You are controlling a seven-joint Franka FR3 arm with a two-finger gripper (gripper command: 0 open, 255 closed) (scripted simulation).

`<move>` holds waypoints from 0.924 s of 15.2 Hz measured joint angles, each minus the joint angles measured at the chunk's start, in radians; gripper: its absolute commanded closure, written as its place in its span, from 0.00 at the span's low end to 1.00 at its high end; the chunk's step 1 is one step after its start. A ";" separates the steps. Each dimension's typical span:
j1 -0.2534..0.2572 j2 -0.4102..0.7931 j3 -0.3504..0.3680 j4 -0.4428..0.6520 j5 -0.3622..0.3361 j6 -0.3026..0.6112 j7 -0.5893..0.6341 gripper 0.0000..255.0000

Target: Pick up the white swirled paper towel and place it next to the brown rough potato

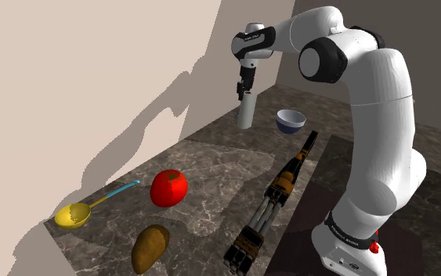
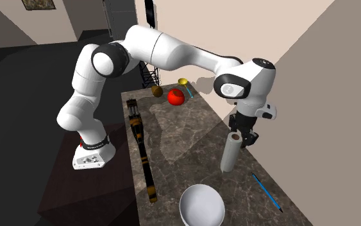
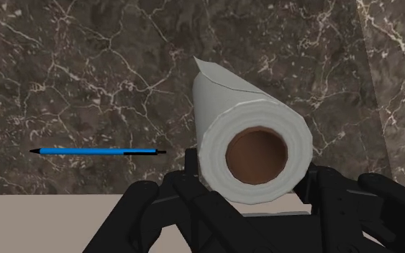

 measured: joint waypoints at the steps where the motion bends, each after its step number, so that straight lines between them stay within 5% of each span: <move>1: 0.000 0.000 0.000 0.000 0.000 0.000 0.000 1.00; 14: -0.005 -0.009 -0.003 0.070 -0.005 -0.078 0.005 1.00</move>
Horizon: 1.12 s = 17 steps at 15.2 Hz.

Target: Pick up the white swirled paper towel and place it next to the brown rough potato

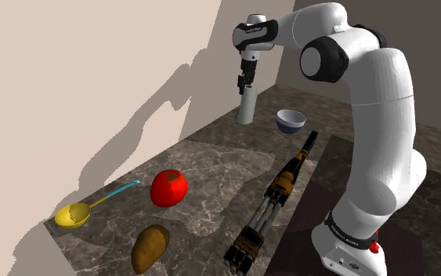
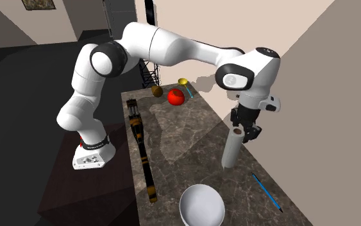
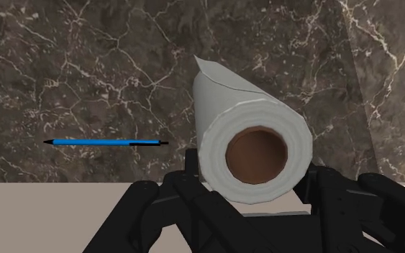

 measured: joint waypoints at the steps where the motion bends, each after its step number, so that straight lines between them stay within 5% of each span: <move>1: -0.001 -0.001 0.000 0.008 0.000 -0.009 0.000 1.00; 17: -0.027 0.022 -0.002 0.263 0.001 -0.239 0.015 1.00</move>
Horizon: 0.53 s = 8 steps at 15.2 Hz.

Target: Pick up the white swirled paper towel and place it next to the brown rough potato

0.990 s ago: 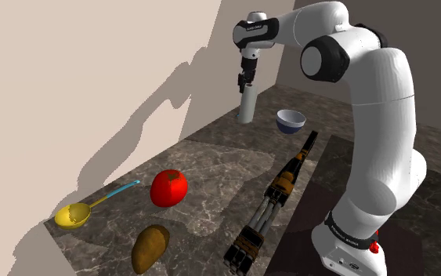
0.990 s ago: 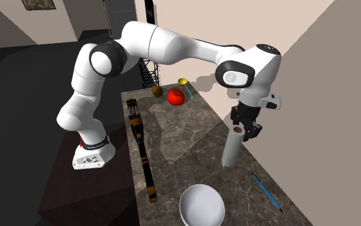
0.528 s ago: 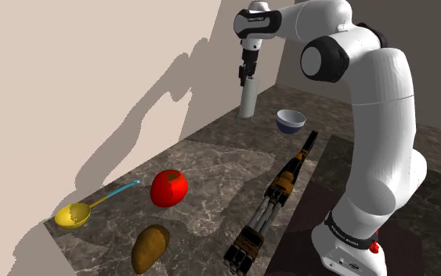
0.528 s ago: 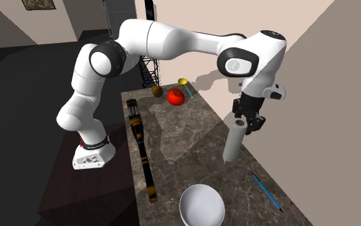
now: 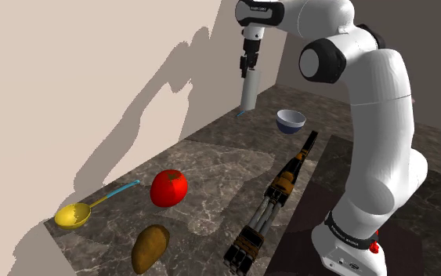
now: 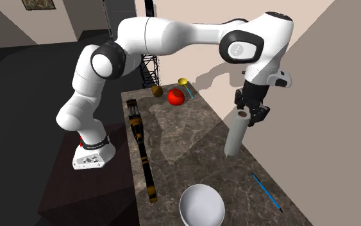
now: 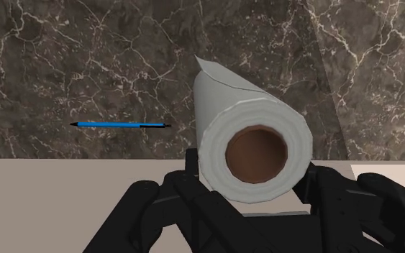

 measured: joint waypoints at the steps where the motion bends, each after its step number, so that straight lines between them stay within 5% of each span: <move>1: -0.002 0.000 0.000 0.015 0.000 -0.015 0.000 1.00; 6: -0.025 0.047 0.003 0.161 0.010 -0.113 0.005 1.00; 8: 0.008 -0.024 -0.001 0.058 -0.006 -0.082 0.017 1.00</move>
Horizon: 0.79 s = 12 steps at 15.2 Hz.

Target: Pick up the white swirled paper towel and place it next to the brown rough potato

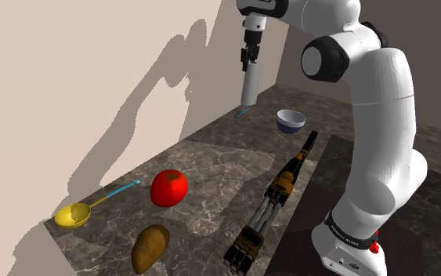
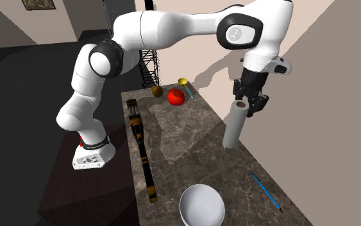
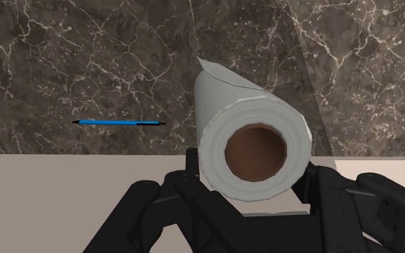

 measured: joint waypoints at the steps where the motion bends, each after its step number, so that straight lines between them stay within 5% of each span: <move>1: 0.026 -0.045 -0.001 -0.070 -0.011 0.027 0.014 1.00; 12: 0.217 -0.456 0.049 -0.581 -0.127 0.145 0.213 1.00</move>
